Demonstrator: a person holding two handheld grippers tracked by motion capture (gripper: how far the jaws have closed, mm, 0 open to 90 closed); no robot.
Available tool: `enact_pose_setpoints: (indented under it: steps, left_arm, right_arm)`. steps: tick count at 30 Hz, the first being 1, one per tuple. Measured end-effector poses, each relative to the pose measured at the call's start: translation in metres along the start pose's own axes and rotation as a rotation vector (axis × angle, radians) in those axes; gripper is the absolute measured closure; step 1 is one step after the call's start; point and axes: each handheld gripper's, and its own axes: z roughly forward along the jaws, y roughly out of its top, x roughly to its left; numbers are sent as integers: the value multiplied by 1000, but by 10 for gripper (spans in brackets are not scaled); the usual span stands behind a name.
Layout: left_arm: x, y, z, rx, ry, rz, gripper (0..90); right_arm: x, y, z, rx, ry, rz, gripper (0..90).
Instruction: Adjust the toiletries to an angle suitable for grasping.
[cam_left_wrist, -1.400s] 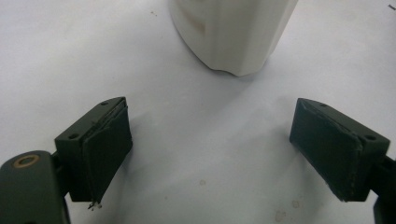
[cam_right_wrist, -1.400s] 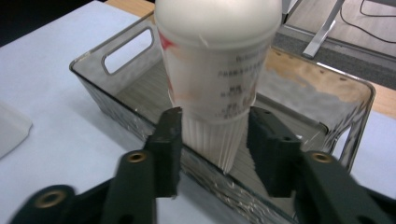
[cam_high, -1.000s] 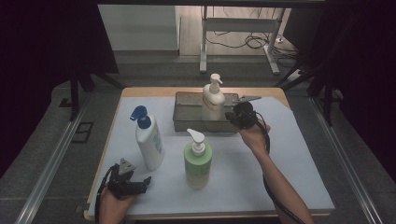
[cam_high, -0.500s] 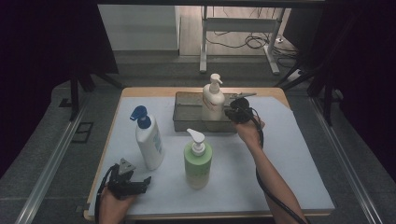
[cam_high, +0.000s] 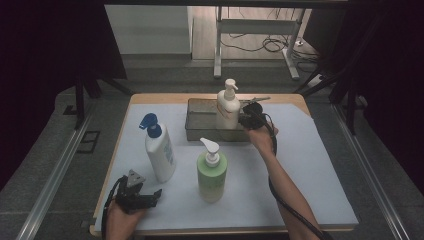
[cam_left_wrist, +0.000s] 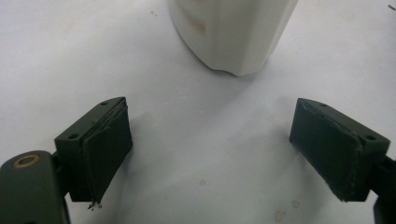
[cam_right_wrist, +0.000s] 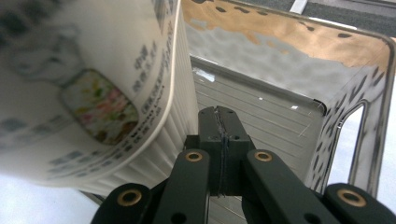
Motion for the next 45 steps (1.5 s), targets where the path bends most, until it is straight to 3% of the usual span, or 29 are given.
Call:
enact_pose_setpoints:
  steps: [24,45]
  left_arm:
    - [0,0,0,0,0,0,123]
    - [0,0,0,0,0,0,123]
  right_arm:
    - [4,-2,8,12,-10,6,895]
    - [20,5,17,9,11,-9,894]
